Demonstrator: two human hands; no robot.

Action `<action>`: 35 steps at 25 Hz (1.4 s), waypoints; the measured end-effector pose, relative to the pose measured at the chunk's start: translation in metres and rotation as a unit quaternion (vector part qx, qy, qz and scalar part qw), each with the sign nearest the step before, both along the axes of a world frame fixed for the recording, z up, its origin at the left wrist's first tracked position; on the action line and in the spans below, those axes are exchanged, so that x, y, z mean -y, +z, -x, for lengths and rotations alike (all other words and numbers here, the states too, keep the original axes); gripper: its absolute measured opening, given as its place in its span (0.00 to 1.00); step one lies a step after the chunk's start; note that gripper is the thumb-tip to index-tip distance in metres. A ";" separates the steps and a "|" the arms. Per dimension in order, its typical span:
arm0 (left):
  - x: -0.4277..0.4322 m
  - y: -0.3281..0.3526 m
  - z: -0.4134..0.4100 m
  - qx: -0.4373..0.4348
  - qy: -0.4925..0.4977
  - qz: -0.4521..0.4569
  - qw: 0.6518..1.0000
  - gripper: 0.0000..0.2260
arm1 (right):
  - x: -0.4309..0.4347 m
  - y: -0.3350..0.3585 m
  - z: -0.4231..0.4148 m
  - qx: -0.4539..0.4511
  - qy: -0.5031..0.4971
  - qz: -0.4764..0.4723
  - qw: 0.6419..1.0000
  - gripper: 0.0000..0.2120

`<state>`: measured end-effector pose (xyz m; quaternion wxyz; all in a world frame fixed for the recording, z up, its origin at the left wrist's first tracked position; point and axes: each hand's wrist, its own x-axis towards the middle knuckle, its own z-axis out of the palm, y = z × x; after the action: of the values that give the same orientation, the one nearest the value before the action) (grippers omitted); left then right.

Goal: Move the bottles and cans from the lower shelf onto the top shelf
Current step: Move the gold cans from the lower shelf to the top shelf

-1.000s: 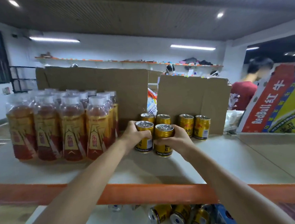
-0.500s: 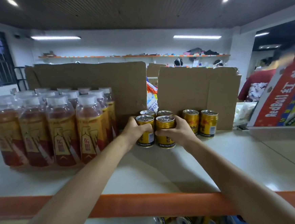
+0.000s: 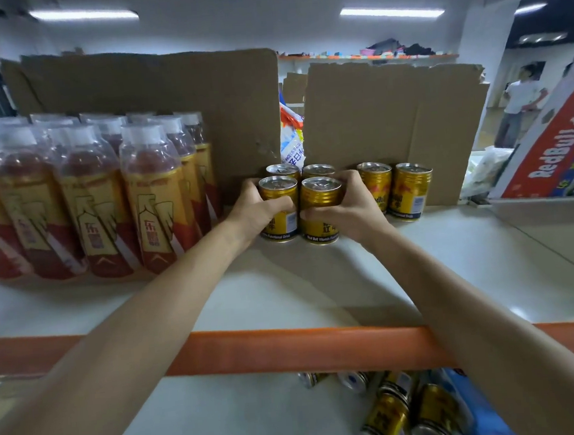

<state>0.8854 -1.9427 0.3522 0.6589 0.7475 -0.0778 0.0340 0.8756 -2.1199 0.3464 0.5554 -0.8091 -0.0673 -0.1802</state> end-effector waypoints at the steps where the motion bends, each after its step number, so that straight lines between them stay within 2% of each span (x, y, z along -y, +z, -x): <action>1: 0.000 0.000 0.001 0.005 0.005 -0.020 1.000 0.42 | 0.000 0.000 0.000 0.003 0.001 0.009 1.000 0.37; 5: -0.002 -0.001 -0.002 0.074 0.044 -0.165 0.983 0.30 | 0.000 0.000 0.002 0.028 -0.011 0.086 0.996 0.39; 10: -0.001 -0.004 0.002 0.111 0.083 -0.213 0.967 0.30 | 0.002 0.002 0.007 0.028 -0.028 0.121 0.992 0.41; 16: 0.004 0.001 0.017 0.100 0.119 -0.277 0.948 0.32 | -0.001 0.000 0.016 0.034 -0.043 0.129 0.990 0.42; 18: 0.005 0.001 0.030 0.100 0.141 -0.307 0.936 0.30 | 0.000 0.001 0.020 0.033 -0.065 0.159 0.985 0.43; 20: 0.005 0.004 0.044 0.125 0.155 -0.365 0.909 0.28 | 0.002 0.003 0.026 0.028 -0.080 0.187 0.979 0.40; 23: 0.000 0.018 0.067 0.207 0.139 -0.499 0.830 0.20 | 0.005 0.003 0.040 -0.001 -0.100 0.235 0.967 0.29; 25: -0.006 0.026 0.081 0.194 0.127 -0.540 0.809 0.14 | 0.010 0.000 0.054 -0.033 -0.113 0.274 0.955 0.26; 27: -0.012 0.027 0.096 0.174 0.105 -0.588 0.783 0.12 | 0.014 -0.002 0.068 -0.025 -0.107 0.307 0.945 0.24; 30: -0.017 0.024 0.116 0.182 0.039 -0.650 0.737 0.15 | 0.016 -0.001 0.093 -0.017 -0.093 0.384 0.919 0.18; 32: -0.021 0.024 0.134 0.186 0.022 -0.655 0.732 0.18 | 0.012 0.006 0.117 -0.021 -0.093 0.439 0.893 0.16; 35: -0.032 0.025 0.161 0.211 0.018 -0.649 0.731 0.15 | 0.003 0.013 0.149 -0.032 -0.089 0.467 0.879 0.14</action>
<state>0.7239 -1.9108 0.3770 -0.0208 0.9681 -0.2042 0.1439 0.7262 -2.1230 0.3598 0.0962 -0.9825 -0.0533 -0.1507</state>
